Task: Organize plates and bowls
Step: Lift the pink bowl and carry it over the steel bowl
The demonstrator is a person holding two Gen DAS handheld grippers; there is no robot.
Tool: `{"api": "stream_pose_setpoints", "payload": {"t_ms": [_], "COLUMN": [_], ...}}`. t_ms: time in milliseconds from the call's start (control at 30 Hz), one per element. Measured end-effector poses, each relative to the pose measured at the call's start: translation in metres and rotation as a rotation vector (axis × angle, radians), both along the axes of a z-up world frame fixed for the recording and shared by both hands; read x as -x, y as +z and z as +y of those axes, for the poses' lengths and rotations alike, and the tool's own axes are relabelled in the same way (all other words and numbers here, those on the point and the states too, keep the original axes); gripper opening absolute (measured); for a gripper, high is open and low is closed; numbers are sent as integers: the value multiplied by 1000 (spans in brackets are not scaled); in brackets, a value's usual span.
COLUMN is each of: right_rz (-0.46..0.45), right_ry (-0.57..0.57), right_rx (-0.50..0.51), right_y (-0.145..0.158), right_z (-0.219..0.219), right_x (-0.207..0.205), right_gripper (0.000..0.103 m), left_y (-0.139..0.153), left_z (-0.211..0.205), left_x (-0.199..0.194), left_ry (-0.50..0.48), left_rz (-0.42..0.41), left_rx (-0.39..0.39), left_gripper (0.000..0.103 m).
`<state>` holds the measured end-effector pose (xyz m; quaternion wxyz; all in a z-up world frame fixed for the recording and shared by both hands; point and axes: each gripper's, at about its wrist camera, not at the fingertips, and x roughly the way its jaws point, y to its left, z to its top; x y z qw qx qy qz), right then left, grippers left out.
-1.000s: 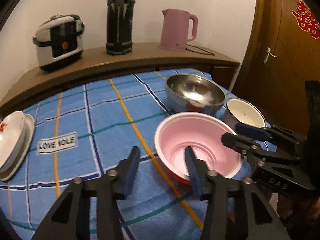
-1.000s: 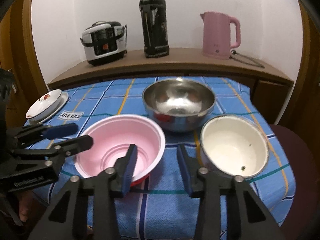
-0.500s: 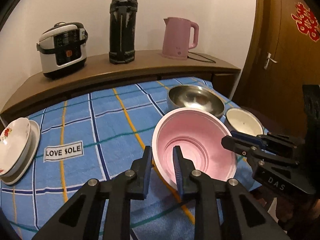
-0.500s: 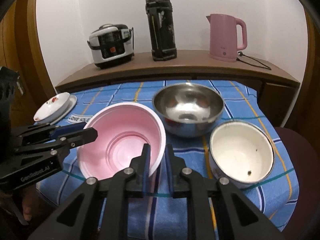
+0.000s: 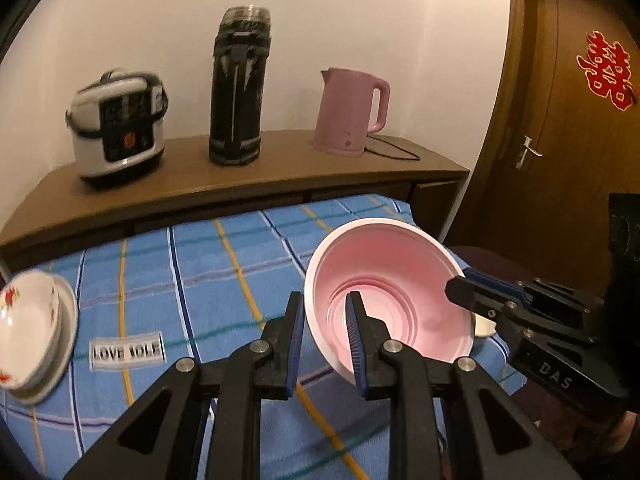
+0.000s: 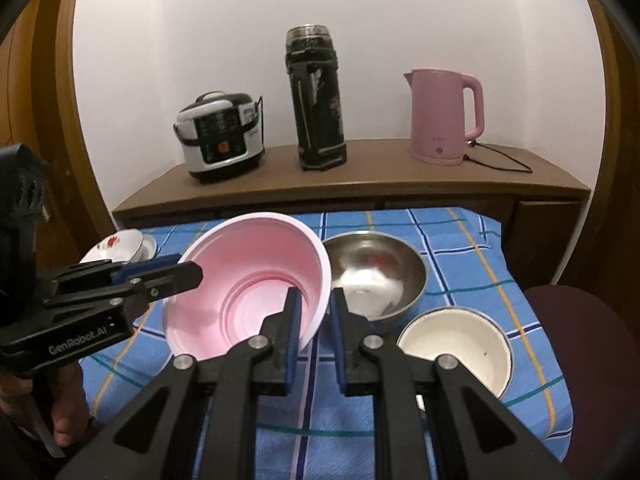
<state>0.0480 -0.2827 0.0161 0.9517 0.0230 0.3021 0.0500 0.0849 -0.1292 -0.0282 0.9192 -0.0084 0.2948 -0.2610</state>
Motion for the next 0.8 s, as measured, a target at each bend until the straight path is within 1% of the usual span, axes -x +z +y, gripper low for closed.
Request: {"api": "stream_pose_setpoints", "payload": {"t_ms": [100, 167, 367, 533, 667, 800], "right_rz": [-21, -36, -82, -92, -69, -42], "right_ry": [-10, -17, -59, -97, -125, -148], "right_rx": [9, 13, 42, 38, 20, 8], "right_y": [10, 17, 38, 48, 49, 43], "right_z": [-3, -6, -15, -29, -41, -49], "right_x": [0, 0, -3, -10, -21, -32], "right_gripper": [14, 14, 14, 14, 14, 14], "left_y": [8, 15, 40, 56, 58, 47], "left_z": [-4, -6, -17, -28, -40, -49], "left_x": [-9, -13, -18, -28, -42, -60], "left_ry": [-13, -25, -70, -116, -152, -176], "left_rz": [12, 6, -75, -128, -134, -91], "left_rx": [19, 35, 47, 65, 62, 63], "left_gripper": [23, 23, 23, 23, 23, 23]}}
